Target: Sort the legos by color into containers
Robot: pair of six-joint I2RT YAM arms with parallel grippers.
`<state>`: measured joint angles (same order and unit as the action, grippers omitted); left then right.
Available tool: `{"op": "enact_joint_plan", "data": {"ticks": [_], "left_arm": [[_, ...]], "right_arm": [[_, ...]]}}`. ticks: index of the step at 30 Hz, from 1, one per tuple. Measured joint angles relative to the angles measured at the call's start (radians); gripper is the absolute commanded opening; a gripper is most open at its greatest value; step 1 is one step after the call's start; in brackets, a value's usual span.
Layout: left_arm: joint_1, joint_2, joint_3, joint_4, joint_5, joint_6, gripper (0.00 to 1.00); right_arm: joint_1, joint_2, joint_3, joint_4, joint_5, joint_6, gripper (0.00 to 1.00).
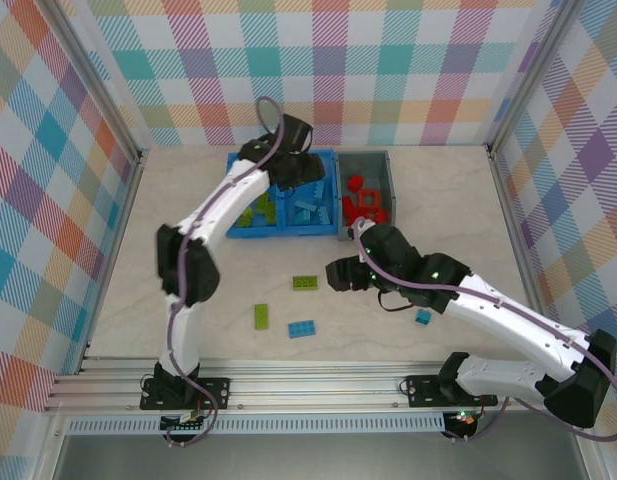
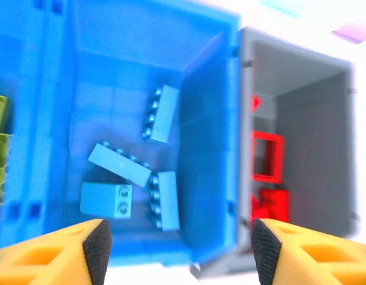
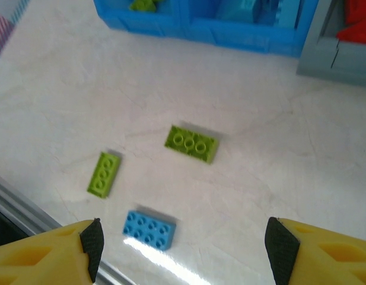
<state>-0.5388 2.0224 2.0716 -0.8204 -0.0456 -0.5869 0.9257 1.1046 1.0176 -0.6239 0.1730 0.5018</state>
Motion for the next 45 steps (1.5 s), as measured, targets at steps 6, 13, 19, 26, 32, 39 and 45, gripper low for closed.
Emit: {"op": "enact_joint_plan", "data": {"ticks": [6,13,19,26,32,39,45], "left_arm": [[-0.024,-0.481,-0.417,0.073,0.002,-0.029,0.67],[-0.026,-0.912,-0.886,0.041,0.001,-0.079,0.71],[-0.029,-1.213,-1.118,-0.063,0.003,-0.15,0.68],[-0.029,-1.315,-1.234,-0.146,0.0,-0.215,0.66],[-0.029,-1.338,-1.265,-0.154,0.0,-0.242,0.66],[-0.029,-1.357,-1.265,-0.154,-0.007,-0.243,0.66],[-0.029,-1.378,-1.265,-0.153,-0.007,-0.243,0.66]], "right_arm": [[0.077,0.015,-0.026,-0.113,0.04,0.045,0.76],[0.254,0.165,-0.026,-0.122,0.066,0.056,0.84],[0.28,0.291,0.0,-0.076,0.088,0.027,0.85],[0.28,0.409,0.067,-0.01,0.094,-0.056,0.86],[0.28,0.513,0.078,0.035,0.024,-0.178,0.88],[0.28,0.623,0.079,0.037,0.016,-0.348,0.88],[0.28,0.692,0.096,0.041,0.036,-0.432,0.82]]}}
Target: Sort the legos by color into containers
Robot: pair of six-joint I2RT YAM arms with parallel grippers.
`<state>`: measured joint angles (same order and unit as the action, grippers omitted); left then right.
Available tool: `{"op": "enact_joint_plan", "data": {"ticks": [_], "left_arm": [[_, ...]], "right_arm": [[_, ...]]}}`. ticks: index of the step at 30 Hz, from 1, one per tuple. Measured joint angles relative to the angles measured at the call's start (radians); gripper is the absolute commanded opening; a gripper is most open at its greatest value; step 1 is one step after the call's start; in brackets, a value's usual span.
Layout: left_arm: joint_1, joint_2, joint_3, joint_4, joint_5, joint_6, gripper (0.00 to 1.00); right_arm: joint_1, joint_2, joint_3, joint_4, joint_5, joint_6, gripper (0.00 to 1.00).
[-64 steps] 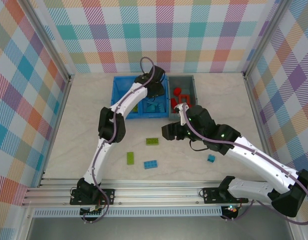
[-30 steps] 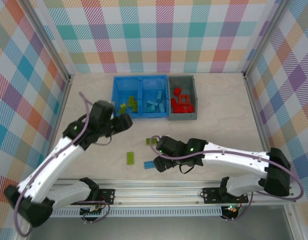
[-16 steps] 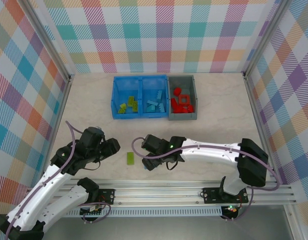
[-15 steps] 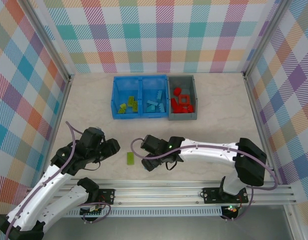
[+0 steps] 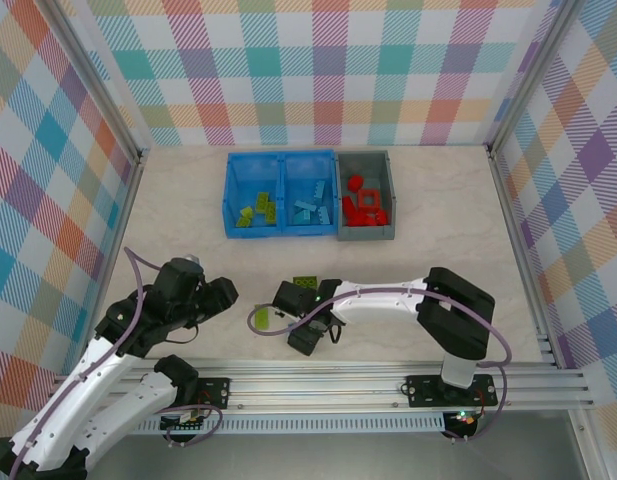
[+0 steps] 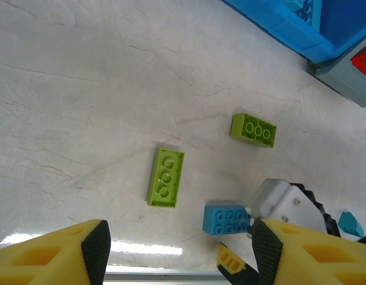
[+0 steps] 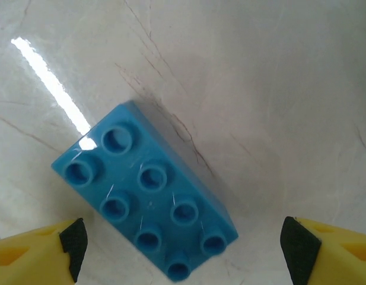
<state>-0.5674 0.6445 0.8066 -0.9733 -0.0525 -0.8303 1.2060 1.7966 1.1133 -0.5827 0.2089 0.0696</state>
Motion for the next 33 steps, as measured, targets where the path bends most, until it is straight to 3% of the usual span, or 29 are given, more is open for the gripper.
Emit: {"op": "enact_joint_plan", "data": {"ticks": [14,20,24,28,33], "left_arm": [[0.0,-0.063,0.0,-0.021,0.01,-0.016,0.67],[0.0,-0.036,0.0,0.013,0.054,-0.014,0.68],[0.0,0.006,0.0,0.112,0.117,-0.013,0.69],[0.0,0.109,0.037,0.223,0.159,-0.002,0.69],[-0.02,0.306,0.164,0.339,0.154,0.037,0.69]], "right_arm": [[0.008,0.076,0.073,-0.021,-0.061,-0.025,0.3],[-0.027,0.004,0.032,0.01,-0.044,0.014,0.29],[-0.155,-0.139,0.063,-0.006,-0.056,0.073,0.3],[-0.32,-0.156,0.23,-0.011,-0.061,0.149,0.3],[-0.459,0.035,0.544,-0.048,-0.061,0.247,0.3]]}}
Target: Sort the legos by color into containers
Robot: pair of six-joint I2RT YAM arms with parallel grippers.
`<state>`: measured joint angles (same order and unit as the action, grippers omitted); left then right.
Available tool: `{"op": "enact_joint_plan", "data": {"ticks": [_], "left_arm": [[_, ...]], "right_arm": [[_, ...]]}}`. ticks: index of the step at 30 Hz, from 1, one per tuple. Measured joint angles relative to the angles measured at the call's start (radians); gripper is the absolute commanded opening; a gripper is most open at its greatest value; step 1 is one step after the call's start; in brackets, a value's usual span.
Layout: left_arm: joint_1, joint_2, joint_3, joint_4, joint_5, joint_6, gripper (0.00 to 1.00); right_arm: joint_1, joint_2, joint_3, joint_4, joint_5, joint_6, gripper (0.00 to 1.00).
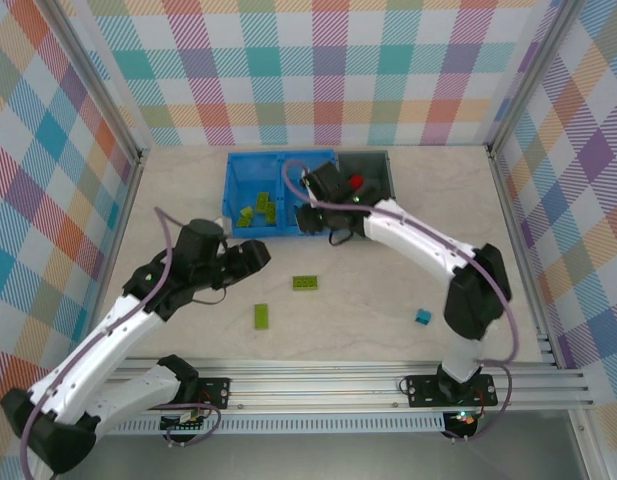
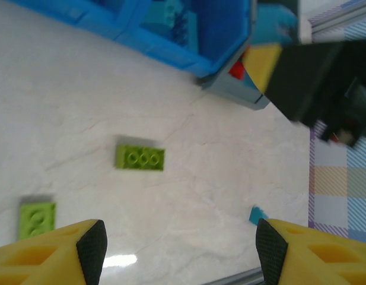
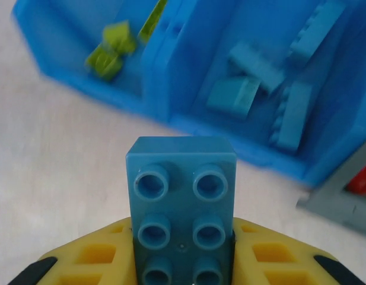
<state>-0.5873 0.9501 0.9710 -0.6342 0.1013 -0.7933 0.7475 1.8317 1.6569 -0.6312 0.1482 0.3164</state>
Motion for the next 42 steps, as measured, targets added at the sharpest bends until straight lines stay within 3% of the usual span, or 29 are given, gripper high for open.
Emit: {"op": "enact_joint_plan", "data": {"ticks": [10,18,21,27,35,38,42], "left_arm": [[-0.056,0.196,0.095,0.115,-0.093,0.043,0.67],[-0.138,0.275,0.161,0.129,-0.163,0.099,0.67],[-0.164,0.307,0.194,0.141,-0.2,0.122,0.68],[-0.178,0.334,0.212,0.138,-0.254,0.139,0.68],[-0.182,0.333,0.197,0.04,-0.323,0.112,0.68],[-0.182,0.322,0.139,0.001,-0.328,0.096,0.68],[-0.183,0.322,0.06,-0.055,-0.31,0.109,0.74]], "right_arm": [[-0.11,0.52,0.602,-0.19,0.003,0.111,0.3],[-0.171,0.731,0.883,-0.262,-0.06,0.125,0.34],[-0.185,0.768,0.936,-0.272,-0.087,0.129,0.42],[-0.197,0.778,0.943,-0.276,-0.122,0.14,0.57],[-0.16,0.737,0.943,-0.29,-0.132,0.113,0.56],[-0.127,0.631,0.897,-0.289,-0.119,0.103,0.54],[-0.074,0.326,0.636,-0.212,-0.081,0.087,0.55]]}}
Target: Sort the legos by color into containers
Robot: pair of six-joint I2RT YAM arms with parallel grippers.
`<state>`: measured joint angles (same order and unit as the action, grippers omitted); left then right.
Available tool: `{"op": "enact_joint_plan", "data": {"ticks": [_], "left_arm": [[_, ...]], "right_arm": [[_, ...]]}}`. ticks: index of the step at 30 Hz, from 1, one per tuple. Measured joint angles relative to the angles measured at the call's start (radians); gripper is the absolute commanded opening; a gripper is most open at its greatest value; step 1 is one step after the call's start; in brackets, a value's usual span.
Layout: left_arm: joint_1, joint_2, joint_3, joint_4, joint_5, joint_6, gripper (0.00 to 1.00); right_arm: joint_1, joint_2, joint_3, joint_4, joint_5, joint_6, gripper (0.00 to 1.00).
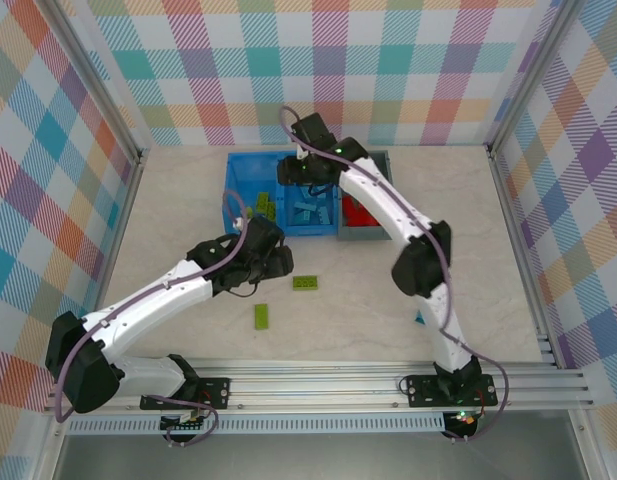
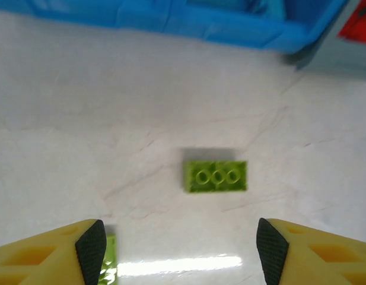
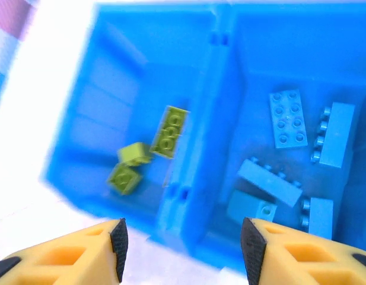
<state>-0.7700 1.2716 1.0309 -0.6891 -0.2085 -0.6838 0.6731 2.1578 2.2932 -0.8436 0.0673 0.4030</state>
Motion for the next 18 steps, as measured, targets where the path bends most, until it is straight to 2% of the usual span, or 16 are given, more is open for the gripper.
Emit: {"op": "enact_joint_plan", "data": {"ticks": [5,10,15,18], "left_arm": [[0.0,0.077,-0.018,0.005,0.085,0.199,0.77],[0.0,0.278,0.108,-0.024,0.143,0.522,0.78],[0.0,0.414,0.208,-0.032,0.181,0.805,0.79],[-0.001,0.456,0.214,-0.033,0.198,0.942,0.79]], "right_arm": [[0.043,-0.493,-0.528,0.196,0.0,0.008,0.68],[0.028,-0.859,-0.976,0.302,-0.072,0.037,0.8],[0.029,-1.106,-1.281,0.291,-0.2,0.092,0.87],[0.03,-1.276,-1.36,0.228,-0.237,0.135,0.88]]}}
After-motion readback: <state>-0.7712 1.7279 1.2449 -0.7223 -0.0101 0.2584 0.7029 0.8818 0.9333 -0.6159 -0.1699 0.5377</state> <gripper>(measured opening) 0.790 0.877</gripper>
